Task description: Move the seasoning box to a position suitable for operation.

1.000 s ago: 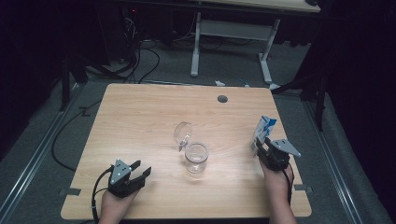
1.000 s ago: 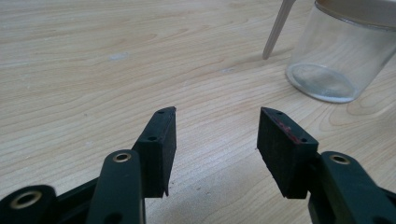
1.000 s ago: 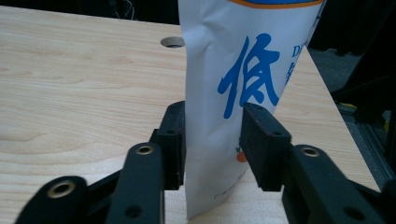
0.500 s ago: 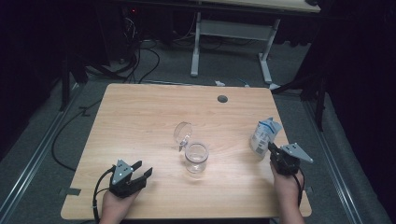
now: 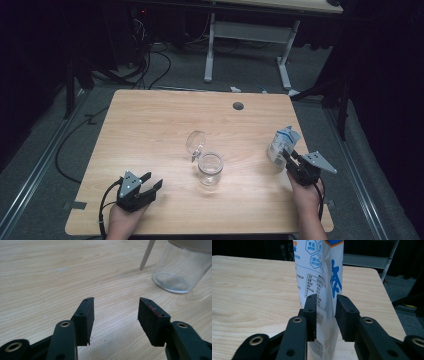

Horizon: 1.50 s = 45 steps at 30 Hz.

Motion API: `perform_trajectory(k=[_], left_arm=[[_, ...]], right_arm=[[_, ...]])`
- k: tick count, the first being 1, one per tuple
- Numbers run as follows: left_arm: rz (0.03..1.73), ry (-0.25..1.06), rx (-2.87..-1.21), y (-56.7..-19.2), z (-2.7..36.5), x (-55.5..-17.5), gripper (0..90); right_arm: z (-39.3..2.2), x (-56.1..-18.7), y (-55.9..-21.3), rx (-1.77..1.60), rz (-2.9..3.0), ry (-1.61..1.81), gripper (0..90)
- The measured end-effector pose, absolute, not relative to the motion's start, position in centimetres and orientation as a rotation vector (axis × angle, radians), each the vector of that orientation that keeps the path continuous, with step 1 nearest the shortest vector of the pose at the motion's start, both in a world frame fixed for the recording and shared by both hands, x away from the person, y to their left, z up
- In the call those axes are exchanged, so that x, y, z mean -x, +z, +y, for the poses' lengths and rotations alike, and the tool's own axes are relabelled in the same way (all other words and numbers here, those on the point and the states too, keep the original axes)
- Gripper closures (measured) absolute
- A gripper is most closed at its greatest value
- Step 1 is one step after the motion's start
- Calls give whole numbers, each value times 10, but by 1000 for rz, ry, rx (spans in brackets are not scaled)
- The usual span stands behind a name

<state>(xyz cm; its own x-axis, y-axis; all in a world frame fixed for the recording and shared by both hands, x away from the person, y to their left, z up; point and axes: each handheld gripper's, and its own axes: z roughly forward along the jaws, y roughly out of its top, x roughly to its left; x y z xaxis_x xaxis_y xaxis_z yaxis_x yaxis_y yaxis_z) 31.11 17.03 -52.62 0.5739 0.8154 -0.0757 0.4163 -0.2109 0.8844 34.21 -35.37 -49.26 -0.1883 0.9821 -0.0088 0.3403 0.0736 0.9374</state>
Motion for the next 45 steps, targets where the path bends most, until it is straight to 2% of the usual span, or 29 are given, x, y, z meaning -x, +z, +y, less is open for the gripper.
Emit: perform_trajectory(k=[5, 6, 9, 12, 20, 45], left_arm=[[1002, 511, -1834, -526, 170, -311, 472], [1004, 512, -1831, -526, 170, -311, 472], [1005, 509, -1830, -526, 170, -311, 472], [1004, 510, -1831, -527, 170, -311, 472], [1001, 505, -1828, -527, 170, -311, 472], [928, 461, -1792, -526, 173, -308, 416]], right_arm=[[-354, -344, -490, -1340, 1648, 1121, 757], [-354, -346, -487, -1333, 1655, 1118, 728], [-354, -349, -487, -1339, 1674, 1109, 723], [-355, -348, -488, -1335, 1668, 1119, 813], [-357, -349, -488, -1324, 1695, 1134, 884], [-343, -335, -457, -1302, 1892, 1141, 892]])
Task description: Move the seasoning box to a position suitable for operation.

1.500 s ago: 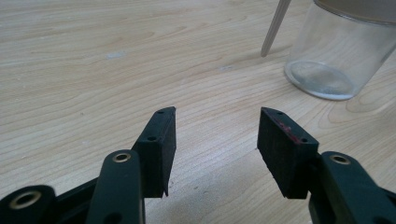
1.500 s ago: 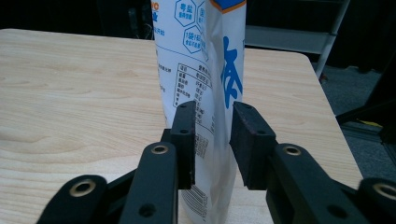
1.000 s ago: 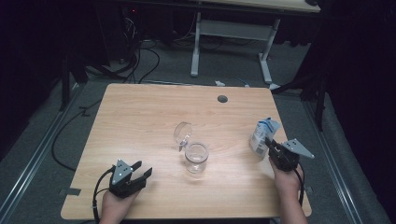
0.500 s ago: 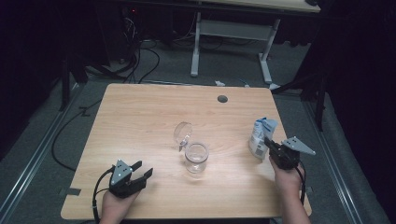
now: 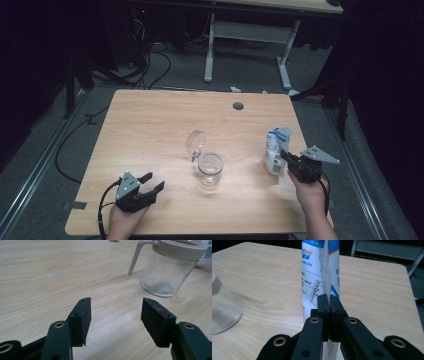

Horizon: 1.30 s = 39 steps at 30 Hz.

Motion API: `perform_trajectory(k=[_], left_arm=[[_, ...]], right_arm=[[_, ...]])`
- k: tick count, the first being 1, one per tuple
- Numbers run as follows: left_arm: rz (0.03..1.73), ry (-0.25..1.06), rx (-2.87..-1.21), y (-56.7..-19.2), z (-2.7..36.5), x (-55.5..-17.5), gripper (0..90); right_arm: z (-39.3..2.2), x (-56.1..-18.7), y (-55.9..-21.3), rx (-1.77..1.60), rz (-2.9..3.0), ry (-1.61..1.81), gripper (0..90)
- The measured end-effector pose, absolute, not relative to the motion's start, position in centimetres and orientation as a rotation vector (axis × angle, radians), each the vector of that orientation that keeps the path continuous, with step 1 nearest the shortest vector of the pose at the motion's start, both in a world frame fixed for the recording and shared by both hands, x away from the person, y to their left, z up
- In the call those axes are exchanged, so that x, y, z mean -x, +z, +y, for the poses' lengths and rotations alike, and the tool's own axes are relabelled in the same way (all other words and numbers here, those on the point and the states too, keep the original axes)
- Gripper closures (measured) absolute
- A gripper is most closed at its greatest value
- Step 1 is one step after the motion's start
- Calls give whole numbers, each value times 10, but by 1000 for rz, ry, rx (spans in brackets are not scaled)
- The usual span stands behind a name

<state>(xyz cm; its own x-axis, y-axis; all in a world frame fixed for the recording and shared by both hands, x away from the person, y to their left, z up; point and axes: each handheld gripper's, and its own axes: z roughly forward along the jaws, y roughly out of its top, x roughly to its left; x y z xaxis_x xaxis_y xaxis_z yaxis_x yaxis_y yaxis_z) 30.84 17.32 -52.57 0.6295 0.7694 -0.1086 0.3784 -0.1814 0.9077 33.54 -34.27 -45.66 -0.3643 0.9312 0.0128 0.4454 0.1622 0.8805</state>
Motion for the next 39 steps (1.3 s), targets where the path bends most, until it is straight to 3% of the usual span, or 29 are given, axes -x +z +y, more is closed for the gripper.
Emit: perform_trajectory(k=[39], left_arm=[[874, 430, -1787, -526, 167, -305, 413]], right_arm=[[-309, -324, -414, -1347, 2301, 886, 894]])
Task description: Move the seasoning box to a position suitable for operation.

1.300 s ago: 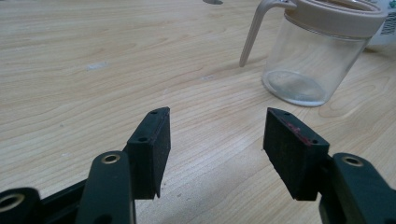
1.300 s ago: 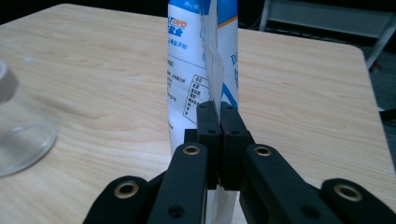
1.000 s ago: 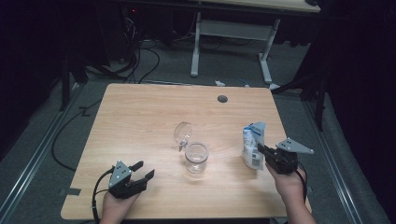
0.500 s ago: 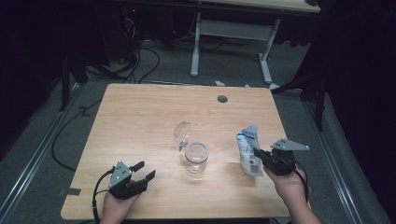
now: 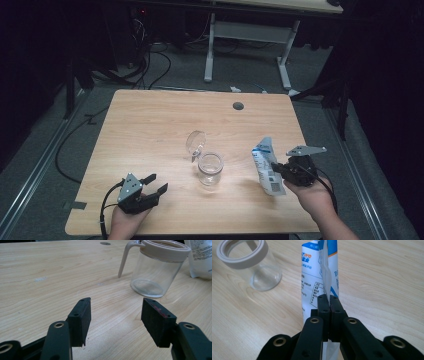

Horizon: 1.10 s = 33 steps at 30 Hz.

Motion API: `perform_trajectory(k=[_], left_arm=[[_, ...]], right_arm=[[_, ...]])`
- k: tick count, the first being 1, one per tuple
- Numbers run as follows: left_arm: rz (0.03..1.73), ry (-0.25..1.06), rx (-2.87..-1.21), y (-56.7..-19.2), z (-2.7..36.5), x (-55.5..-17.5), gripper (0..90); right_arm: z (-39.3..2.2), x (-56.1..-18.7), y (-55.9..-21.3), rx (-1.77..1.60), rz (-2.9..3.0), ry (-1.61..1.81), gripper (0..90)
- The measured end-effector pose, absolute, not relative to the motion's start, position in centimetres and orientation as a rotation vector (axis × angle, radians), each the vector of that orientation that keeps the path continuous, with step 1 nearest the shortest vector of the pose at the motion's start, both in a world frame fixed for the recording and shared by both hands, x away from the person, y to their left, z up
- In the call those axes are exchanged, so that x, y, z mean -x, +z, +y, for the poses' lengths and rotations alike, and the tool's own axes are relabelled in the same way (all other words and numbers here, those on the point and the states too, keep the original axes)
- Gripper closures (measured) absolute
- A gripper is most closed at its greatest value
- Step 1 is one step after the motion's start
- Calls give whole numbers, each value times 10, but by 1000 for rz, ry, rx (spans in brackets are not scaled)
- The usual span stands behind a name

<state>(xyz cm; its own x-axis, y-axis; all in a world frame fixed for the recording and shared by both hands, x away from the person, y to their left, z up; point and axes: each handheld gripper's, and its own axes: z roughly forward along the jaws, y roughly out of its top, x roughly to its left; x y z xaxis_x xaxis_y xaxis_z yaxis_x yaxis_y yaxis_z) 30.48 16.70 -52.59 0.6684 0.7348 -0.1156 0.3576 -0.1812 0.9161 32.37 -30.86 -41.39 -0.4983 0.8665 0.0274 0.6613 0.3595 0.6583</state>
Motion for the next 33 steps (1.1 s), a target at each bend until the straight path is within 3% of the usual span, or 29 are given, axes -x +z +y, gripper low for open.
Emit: perform_trajectory(k=[33], left_arm=[[843, 441, -1789, -525, 165, -302, 411]], right_arm=[[-287, -342, -392, -1413, 2569, 493, 894]])
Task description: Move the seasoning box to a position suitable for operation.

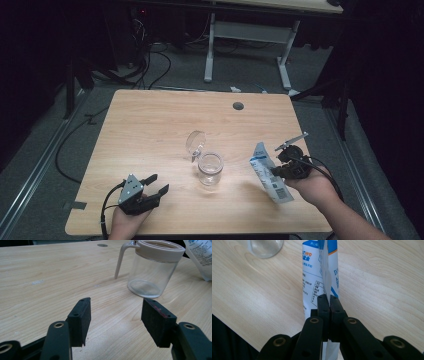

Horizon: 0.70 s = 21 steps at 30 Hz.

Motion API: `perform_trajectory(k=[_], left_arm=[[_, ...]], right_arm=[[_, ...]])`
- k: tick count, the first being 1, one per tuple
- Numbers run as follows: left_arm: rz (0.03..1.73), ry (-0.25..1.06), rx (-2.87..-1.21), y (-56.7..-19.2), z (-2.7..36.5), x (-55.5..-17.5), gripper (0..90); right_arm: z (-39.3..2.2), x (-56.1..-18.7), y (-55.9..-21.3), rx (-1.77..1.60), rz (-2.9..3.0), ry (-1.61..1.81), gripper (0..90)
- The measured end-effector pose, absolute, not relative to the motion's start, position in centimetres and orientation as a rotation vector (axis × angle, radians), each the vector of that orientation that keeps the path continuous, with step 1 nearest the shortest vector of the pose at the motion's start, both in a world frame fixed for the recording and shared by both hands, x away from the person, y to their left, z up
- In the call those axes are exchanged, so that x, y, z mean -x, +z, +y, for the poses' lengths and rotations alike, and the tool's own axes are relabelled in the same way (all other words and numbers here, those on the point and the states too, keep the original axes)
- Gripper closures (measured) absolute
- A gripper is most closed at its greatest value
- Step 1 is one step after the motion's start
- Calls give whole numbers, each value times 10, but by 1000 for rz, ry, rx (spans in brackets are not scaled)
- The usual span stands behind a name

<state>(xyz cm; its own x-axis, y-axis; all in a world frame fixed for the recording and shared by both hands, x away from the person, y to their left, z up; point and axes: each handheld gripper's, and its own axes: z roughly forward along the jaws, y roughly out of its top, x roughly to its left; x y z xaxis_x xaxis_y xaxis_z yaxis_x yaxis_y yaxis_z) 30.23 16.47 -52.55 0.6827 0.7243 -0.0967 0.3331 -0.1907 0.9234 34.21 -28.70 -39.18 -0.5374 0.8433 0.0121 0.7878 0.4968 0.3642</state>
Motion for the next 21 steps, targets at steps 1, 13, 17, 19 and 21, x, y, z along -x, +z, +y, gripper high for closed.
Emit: perform_trajectory(k=[1, 13, 17, 19, 21], left_arm=[[843, 441, -1789, -525, 165, -302, 411], [822, 447, -1788, -524, 162, -300, 408], [812, 449, -1787, -523, 159, -299, 405], [803, 448, -1788, -523, 156, -298, 405], [799, 448, -1792, -523, 155, -297, 405]], right_arm=[[-287, -342, -392, -1413, 2569, 493, 894], [-282, -343, -388, -1417, 2616, 422, 895], [-281, -343, -389, -1424, 2618, 420, 895], [-281, -343, -389, -1425, 2613, 419, 895], [-281, -343, -389, -1427, 2612, 419, 895]])
